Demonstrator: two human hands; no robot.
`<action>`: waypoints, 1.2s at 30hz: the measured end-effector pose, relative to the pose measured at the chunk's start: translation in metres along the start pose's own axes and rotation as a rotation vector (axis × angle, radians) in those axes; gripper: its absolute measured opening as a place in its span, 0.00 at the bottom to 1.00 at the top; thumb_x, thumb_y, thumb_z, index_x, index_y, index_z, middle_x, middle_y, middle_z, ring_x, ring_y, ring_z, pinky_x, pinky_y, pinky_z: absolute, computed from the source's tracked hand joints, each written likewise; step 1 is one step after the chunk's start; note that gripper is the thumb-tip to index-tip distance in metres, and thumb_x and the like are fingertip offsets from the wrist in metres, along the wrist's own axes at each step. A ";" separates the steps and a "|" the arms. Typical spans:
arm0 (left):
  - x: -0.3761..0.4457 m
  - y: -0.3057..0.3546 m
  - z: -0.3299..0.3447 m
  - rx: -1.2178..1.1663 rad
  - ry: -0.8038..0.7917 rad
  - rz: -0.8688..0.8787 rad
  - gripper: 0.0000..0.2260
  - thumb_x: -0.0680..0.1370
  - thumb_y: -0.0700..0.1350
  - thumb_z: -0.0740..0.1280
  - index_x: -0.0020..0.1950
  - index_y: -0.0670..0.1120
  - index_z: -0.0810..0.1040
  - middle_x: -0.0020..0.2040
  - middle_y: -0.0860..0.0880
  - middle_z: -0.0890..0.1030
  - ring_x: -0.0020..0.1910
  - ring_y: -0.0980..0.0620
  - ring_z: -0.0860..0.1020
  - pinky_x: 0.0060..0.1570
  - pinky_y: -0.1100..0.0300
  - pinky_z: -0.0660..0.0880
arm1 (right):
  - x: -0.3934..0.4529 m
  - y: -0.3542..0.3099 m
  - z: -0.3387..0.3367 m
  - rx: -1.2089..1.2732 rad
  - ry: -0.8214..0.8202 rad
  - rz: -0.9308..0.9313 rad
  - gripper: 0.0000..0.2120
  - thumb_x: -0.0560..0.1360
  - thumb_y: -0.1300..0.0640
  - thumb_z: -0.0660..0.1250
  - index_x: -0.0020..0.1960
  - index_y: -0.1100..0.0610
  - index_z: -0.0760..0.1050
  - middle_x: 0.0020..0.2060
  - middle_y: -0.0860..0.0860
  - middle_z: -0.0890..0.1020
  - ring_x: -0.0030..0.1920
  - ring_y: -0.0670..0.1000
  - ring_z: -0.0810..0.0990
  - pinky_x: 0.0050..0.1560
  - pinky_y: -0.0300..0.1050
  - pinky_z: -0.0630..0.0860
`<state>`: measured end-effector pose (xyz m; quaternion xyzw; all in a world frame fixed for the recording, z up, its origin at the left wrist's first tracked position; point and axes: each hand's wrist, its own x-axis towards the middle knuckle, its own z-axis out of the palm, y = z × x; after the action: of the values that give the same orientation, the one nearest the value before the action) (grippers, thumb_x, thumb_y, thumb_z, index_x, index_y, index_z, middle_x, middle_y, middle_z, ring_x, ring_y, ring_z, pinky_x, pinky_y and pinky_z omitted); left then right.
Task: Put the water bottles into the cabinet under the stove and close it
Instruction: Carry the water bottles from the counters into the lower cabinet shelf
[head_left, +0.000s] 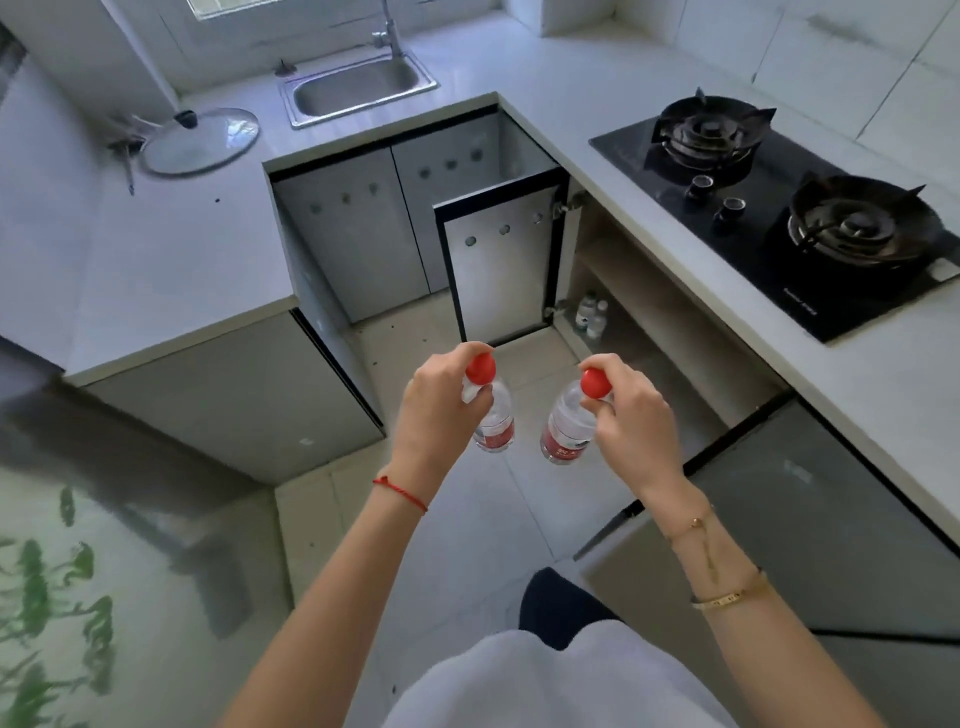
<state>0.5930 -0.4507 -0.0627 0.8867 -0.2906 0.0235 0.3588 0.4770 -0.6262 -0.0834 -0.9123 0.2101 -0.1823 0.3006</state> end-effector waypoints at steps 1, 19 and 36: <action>0.011 -0.008 0.000 -0.009 -0.015 0.007 0.15 0.71 0.38 0.70 0.57 0.48 0.78 0.44 0.48 0.81 0.43 0.48 0.78 0.45 0.50 0.80 | 0.008 -0.002 0.006 -0.012 0.000 0.011 0.13 0.76 0.62 0.67 0.57 0.51 0.71 0.47 0.49 0.79 0.46 0.49 0.75 0.42 0.41 0.73; 0.292 -0.078 0.100 -0.059 -0.299 0.223 0.13 0.72 0.40 0.70 0.56 0.46 0.79 0.44 0.46 0.81 0.41 0.48 0.79 0.44 0.57 0.77 | 0.239 0.048 0.096 -0.067 0.054 0.314 0.13 0.74 0.63 0.68 0.56 0.51 0.73 0.51 0.52 0.80 0.49 0.54 0.78 0.42 0.42 0.71; 0.480 -0.123 0.287 -0.113 -0.692 0.389 0.16 0.71 0.42 0.71 0.59 0.48 0.80 0.51 0.47 0.82 0.49 0.49 0.79 0.47 0.65 0.70 | 0.387 0.166 0.177 -0.055 0.382 0.771 0.16 0.75 0.63 0.68 0.61 0.52 0.73 0.54 0.53 0.80 0.54 0.53 0.79 0.47 0.40 0.70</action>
<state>1.0089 -0.8052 -0.2321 0.7498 -0.5573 -0.2249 0.2767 0.8396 -0.8548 -0.2412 -0.7247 0.5922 -0.2166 0.2780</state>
